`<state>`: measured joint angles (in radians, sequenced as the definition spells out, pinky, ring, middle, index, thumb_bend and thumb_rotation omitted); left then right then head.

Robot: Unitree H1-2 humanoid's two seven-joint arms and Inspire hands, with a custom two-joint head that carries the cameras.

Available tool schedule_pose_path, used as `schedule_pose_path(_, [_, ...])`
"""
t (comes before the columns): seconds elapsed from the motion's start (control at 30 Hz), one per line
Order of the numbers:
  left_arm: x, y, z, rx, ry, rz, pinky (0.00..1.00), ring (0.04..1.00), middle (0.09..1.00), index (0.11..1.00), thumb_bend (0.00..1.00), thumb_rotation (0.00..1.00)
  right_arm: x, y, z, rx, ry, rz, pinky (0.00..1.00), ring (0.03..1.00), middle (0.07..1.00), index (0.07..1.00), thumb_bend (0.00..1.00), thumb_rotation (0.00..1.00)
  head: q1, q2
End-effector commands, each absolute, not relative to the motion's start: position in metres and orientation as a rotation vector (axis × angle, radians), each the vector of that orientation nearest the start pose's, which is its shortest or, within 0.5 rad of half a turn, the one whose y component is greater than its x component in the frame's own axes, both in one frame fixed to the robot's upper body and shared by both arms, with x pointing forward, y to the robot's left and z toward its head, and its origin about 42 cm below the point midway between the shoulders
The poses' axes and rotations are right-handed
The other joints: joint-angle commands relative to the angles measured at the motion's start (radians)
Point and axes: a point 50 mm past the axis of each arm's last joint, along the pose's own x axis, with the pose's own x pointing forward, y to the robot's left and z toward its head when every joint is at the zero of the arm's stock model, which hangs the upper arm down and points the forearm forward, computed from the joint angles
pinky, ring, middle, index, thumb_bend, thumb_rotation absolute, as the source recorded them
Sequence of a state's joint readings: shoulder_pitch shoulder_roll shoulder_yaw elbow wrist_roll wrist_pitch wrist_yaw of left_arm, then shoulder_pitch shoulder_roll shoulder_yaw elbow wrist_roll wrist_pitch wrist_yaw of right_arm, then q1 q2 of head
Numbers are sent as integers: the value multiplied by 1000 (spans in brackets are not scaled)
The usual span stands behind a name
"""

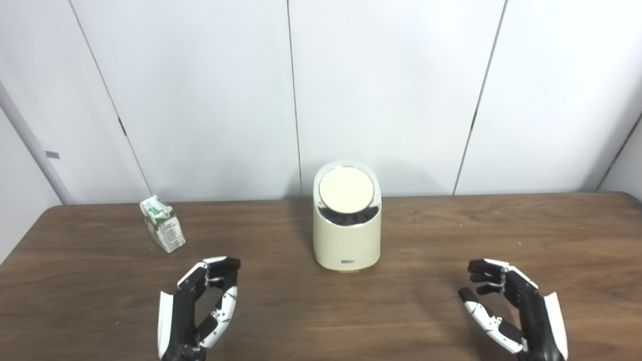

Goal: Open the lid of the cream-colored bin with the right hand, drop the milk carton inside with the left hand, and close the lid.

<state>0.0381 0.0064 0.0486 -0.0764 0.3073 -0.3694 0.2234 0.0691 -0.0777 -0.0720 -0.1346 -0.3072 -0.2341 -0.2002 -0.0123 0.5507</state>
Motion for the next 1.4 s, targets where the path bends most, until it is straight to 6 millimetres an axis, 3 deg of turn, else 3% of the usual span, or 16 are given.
schedule_pose_path(0.0, [264, 232, 139, 279, -474, 221, 513, 604, 629, 623, 224, 293, 259, -260, 146, -378, -390, -246, 528, 618, 643, 624, 272, 290, -2, 0])
schedule_pose_path(0.5, [264, 230, 139, 281, -466, 227, 516, 604, 629, 620, 223, 270, 259, -262, 147, -380, -385, -250, 524, 616, 642, 625, 274, 275, 4, -4])
schedule_pose_path(0.63, [264, 229, 139, 285, -472, 226, 509, 601, 628, 620, 218, 286, 260, -260, 157, -260, -399, -283, 537, 624, 649, 629, 291, 276, 7, -6])
schedule_pose_path(0.7, [264, 229, 139, 278, -473, 228, 502, 596, 625, 618, 215, 267, 262, -259, 177, -192, -454, -291, 532, 619, 644, 629, 279, 232, 5, -5])
schedule_pose_path(0.8, [264, 230, 138, 274, -464, 232, 514, 606, 633, 624, 226, 301, 269, -258, 214, -168, -556, -254, 549, 643, 664, 650, 329, 303, 4, -4])
schedule_pose_path(0.87, [264, 230, 137, 271, -466, 232, 519, 606, 631, 623, 233, 313, 275, -258, 238, -209, -587, -182, 603, 697, 722, 713, 439, 458, 2, -7])
schedule_pose_path(0.93, [265, 230, 136, 273, -462, 230, 523, 608, 632, 625, 230, 302, 284, -258, 264, -280, -604, -94, 743, 825, 849, 850, 553, 630, 2, -9])
schedule_pose_path(0.97, [265, 230, 136, 275, -460, 229, 522, 609, 634, 627, 228, 299, 290, -257, 277, -306, -605, -66, 818, 893, 911, 919, 621, 686, 2, -10])
schedule_pose_path(1.07, [268, 228, 135, 279, -465, 227, 511, 601, 628, 623, 219, 269, 308, -245, 316, -361, -628, -27, 898, 967, 967, 986, 750, 775, -1, -22])
schedule_pose_path(1.13, [270, 226, 134, 277, -461, 223, 508, 599, 626, 623, 210, 257, 319, -236, 337, -372, -635, -17, 850, 920, 962, 988, 778, 791, -1, -26])
schedule_pose_path(1.2, [272, 224, 133, 274, -444, 223, 518, 604, 631, 626, 207, 244, 333, -225, 361, -416, -630, -2, 827, 938, 969, 995, 803, 830, 1, -31])
schedule_pose_path(1.27, [274, 222, 132, 267, -444, 222, 526, 607, 632, 627, 208, 244, 347, -217, 378, -450, -622, 1, 854, 966, 979, 999, 837, 863, 5, -37])
schedule_pose_path(1.37, [276, 217, 130, 255, -453, 216, 518, 602, 628, 625, 207, 213, 368, -207, 394, -523, -616, -10, 788, 962, 976, 991, 906, 898, 13, -43])
